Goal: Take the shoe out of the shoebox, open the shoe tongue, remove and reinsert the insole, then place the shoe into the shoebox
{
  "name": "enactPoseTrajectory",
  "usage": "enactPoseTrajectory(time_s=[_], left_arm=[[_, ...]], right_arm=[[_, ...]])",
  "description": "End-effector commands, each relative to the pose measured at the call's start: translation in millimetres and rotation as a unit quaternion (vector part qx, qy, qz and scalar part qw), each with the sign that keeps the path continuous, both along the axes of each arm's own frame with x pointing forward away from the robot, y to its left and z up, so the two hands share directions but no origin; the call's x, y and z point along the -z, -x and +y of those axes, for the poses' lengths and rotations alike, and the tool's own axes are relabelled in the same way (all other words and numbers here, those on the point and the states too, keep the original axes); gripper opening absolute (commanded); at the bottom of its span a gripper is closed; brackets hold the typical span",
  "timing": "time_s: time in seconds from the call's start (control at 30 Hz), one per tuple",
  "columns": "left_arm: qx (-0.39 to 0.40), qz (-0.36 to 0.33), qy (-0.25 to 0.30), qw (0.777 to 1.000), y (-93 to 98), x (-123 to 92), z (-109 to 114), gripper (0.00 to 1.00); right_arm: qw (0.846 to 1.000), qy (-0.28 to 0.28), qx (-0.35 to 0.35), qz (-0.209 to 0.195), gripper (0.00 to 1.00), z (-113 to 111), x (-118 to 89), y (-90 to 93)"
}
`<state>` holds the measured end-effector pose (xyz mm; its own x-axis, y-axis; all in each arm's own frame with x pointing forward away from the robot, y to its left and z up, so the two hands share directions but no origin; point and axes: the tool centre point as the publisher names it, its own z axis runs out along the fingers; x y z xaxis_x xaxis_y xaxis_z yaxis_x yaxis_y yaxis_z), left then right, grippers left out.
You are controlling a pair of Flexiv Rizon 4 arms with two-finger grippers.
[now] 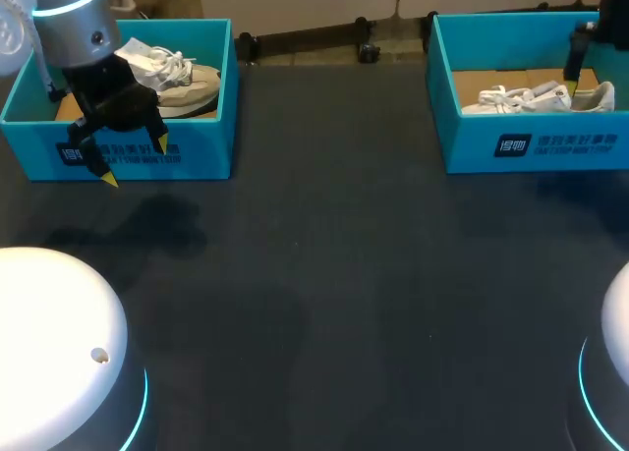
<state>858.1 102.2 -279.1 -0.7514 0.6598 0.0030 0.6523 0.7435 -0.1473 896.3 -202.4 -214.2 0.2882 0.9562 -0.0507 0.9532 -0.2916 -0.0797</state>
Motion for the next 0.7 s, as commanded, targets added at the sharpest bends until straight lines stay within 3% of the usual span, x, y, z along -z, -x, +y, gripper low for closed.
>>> enactPoseTrajectory(time_s=[0.03,0.13,0.27,0.47,0.7], left_arm=[[0.000,0.000,-0.001,1.000,0.3,0.1,0.4,1.00],[0.016,-0.006,0.001,1.000,-1.7,-1.7,3.5,1.00],[0.072,-0.033,0.006,0.997,-17.6,-14.1,21.0,1.00],[0.141,-0.067,0.009,0.988,-61.7,-35.1,65.1,1.00],[0.247,-0.071,0.023,0.966,-112.2,-41.5,114.5,1.00]], right_arm=[[1.000,-0.003,-0.001,-0.019,1.00,4.1,3.4,9.0],[1.000,-0.003,-0.001,-0.019,1.00,4.1,3.4,9.0],[1.000,-0.003,-0.001,-0.019,1.00,4.1,3.4,9.0],[1.000,-0.003,-0.001,-0.019,1.00,4.1,3.4,9.0],[1.000,-0.003,-0.001,-0.019,1.00,4.1,3.4,9.0]])
